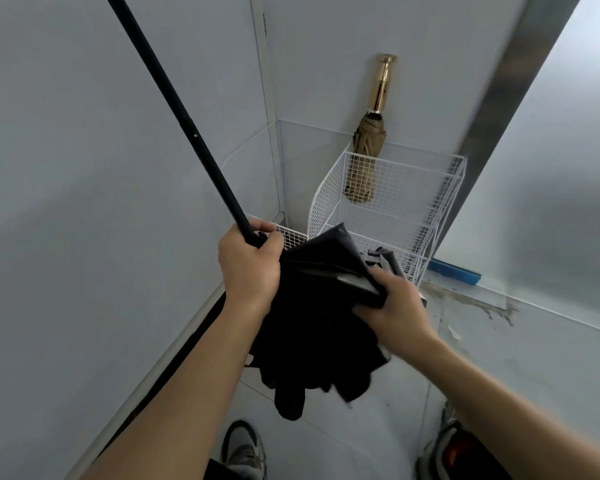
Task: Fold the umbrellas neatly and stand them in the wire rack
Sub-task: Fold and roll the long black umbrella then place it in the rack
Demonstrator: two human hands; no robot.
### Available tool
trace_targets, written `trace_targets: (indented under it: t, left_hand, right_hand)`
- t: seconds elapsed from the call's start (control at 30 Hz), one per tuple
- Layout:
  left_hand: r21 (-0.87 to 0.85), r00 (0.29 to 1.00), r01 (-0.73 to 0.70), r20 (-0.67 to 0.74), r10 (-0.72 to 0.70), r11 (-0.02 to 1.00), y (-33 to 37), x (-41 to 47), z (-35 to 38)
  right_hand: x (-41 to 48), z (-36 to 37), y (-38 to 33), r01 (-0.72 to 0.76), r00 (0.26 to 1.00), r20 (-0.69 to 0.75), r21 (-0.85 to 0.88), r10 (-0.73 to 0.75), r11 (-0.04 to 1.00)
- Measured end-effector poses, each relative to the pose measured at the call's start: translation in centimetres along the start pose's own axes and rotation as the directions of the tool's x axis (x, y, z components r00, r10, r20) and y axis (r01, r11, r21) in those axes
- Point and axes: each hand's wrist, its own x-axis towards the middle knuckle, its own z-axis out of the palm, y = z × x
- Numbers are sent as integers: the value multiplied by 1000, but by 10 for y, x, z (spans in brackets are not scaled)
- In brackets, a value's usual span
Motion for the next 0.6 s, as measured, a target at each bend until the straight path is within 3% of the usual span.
trace_targets:
  t: [0.07, 0.17, 0.23, 0.3, 0.37, 0.4, 0.47, 0.5, 0.6]
  left_hand:
    - [-33, 999, 34, 8, -34, 999, 1, -7, 7]
    - [-76, 996, 70, -45, -73, 995, 0, -9, 14]
    - [-105, 989, 100, -95, -110, 989, -2, -6, 15]
    - [-139, 981, 127, -128, -145, 982, -5, -3, 15]
    - [-166, 977, 132, -145, -156, 977, -6, -3, 16]
    - [-172, 976, 129, -150, -155, 977, -5, -4, 18]
    - [-191, 977, 120, -152, -150, 974, -2, -7, 21]
    - [-212, 979, 117, -142, -149, 970, 1, -10, 22]
    - [-296, 984, 129, -77, -158, 947, 5, -19, 23]
  right_hand:
    - [10, -10, 8, -87, 993, -77, 75, 93, 993]
    - [7, -20, 11, -115, 980, -173, -105, 96, 988]
    - [-2, -27, 6, 1, 955, -292, -195, -59, 981]
    - [-16, -32, -6, 310, 849, -384, -191, -362, 931]
    - [-33, -29, -18, 497, 815, -270, -127, -512, 858]
    - [-39, -23, -21, 488, 853, -147, -113, -500, 866]
    - [-42, -7, -20, 325, 943, 148, -243, -296, 914]
    - [-39, 0, -16, 264, 952, 250, -367, -179, 892]
    - [-17, 7, -5, 181, 955, 297, -544, -13, 819]
